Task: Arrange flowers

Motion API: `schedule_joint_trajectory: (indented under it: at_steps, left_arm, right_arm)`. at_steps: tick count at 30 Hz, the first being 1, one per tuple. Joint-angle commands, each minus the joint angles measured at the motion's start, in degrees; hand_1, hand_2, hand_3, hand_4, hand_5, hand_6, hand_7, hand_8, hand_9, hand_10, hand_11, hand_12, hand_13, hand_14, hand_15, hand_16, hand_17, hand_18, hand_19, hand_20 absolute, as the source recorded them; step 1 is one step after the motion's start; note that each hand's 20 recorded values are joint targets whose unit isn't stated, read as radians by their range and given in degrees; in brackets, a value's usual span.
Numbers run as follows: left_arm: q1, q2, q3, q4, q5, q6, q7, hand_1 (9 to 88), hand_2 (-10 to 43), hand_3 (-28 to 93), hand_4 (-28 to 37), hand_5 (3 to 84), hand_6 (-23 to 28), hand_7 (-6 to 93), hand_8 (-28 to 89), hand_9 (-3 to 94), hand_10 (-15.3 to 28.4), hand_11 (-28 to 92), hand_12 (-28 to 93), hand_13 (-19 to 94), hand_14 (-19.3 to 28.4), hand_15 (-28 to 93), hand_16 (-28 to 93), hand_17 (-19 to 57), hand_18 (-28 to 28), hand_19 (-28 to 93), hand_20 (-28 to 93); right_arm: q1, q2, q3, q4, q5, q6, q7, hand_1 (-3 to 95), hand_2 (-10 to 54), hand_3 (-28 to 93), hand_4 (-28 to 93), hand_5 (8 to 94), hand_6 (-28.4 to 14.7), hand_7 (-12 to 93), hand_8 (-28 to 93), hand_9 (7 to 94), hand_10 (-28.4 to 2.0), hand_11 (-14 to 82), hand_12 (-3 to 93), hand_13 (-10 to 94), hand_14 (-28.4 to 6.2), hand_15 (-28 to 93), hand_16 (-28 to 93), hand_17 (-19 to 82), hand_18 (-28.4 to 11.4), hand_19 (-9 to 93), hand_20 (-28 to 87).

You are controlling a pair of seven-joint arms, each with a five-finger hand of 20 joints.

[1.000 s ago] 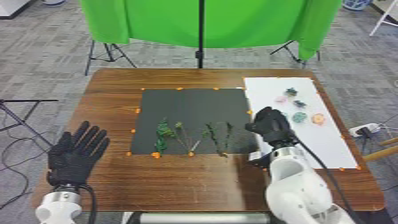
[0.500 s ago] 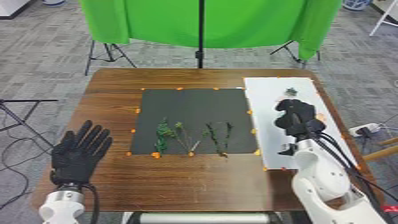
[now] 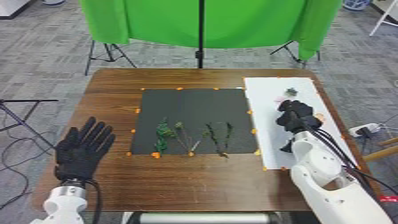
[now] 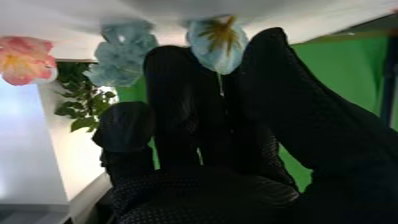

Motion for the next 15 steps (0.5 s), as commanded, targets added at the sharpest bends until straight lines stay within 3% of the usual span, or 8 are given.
schedule_joint_trajectory:
  at_steps: [1,3,4,8,15]
  left_arm:
    - [-1.14,1.85,0.44,1.04,0.00,-0.29,-0.70,27.9,12.8,78,-28.3,40.9,11.3,6.8,-8,34.6,16.9,18,9,26,17.7,35,-8,-8.5,16.5,41,14]
    - [-1.75,1.81,0.67,1.21,0.15,-0.81,-0.65,27.9,12.7,79,-28.3,40.9,11.4,6.8,-8,34.6,16.9,18,9,26,17.7,35,-8,-8.5,16.5,41,14]
    - [-1.91,1.77,0.79,1.21,0.23,-0.92,-0.71,27.8,12.7,78,-28.3,41.0,11.4,6.8,-8,34.6,16.9,18,9,26,17.7,35,-8,-8.5,16.5,41,14]
    - [-1.63,1.68,1.01,0.97,0.58,-1.25,-0.95,27.8,12.7,78,-28.3,41.1,11.4,6.8,-8,34.6,16.8,18,9,26,17.6,35,-8,-8.5,16.4,41,14]
    - [-0.69,1.00,0.47,0.69,0.59,-0.60,-0.55,27.8,12.6,78,-28.3,41.1,11.4,6.7,-8,34.5,16.8,18,9,26,17.6,35,-8,-8.5,16.4,41,14]
  right_arm:
    - [0.62,1.16,-1.75,2.44,-2.97,-0.06,0.13,54.8,-9.5,77,-28,64.5,-0.2,32,-17,64.2,-13.0,33.1,25.8,57,-12.7,77,34,36,-23.0,93,65]
    - [0.47,1.18,-2.39,2.53,-3.73,0.97,-0.64,65.5,-9.5,60,-28,67.3,-0.7,41,-7,72.6,-11.3,27.9,39.0,61,-12.7,80,34,38,-22.8,93,66]
    - [0.64,1.20,-2.79,2.81,-3.99,2.06,-1.40,67.9,-9.5,57,-28,68.9,-0.7,45,-5,75.5,-11.0,28.3,42.1,62,-12.7,81,34,38,-22.7,93,66]
    - [2.06,1.25,-4.53,1.99,-3.79,4.98,-1.46,66.7,-9.5,64,-28,72.7,-0.2,49,-2,79.9,-10.7,27.4,44.8,65,-12.1,80,38,39,-22.6,93,66]
    - [7.75,1.01,-10.01,-4.75,-2.52,8.63,-4.88,65.4,-9.5,70,-28,72.6,-0.2,49,-2,80.5,-10.3,25.3,44.7,65,-11.6,76,43,39,-22.9,93,66]
